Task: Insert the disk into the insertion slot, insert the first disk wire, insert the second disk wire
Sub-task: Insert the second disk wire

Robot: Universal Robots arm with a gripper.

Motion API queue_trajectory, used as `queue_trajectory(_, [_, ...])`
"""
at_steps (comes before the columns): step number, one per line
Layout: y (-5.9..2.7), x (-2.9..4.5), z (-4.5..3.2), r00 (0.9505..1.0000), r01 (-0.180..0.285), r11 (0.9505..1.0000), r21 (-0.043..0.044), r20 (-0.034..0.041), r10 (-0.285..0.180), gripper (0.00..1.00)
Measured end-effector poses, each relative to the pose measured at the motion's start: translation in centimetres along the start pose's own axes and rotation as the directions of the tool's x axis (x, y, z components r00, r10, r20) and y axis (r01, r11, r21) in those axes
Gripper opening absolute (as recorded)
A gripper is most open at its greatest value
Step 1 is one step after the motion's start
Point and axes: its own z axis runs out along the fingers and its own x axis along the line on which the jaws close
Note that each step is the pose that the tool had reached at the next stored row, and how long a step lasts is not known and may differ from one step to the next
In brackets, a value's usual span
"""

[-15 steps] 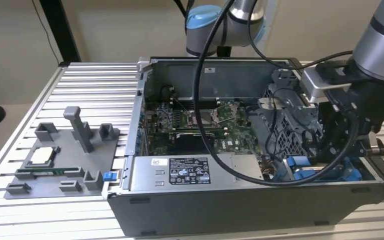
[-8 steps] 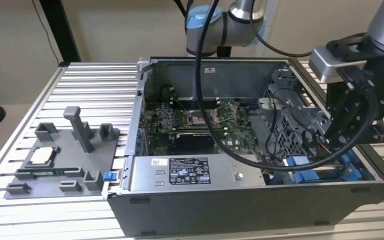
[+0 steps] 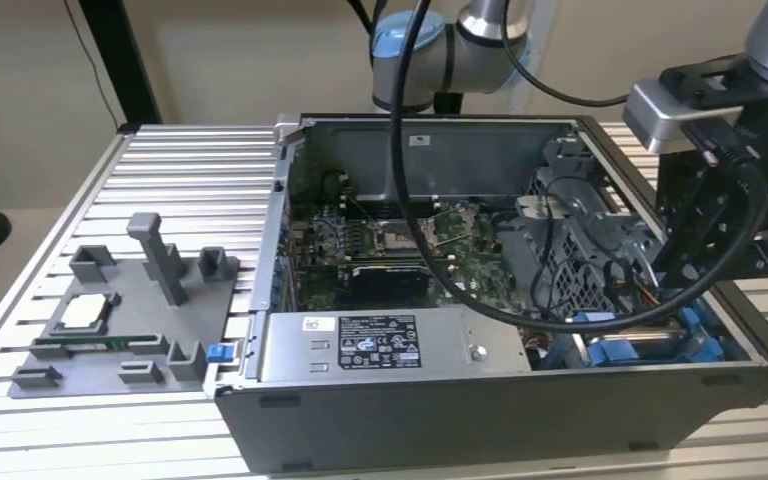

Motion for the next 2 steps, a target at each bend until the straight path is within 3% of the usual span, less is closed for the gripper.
queue_trajectory(2, [0.0,0.0,-0.01,1.0,0.0,1.0,0.0,-0.0001,0.0,1.0])
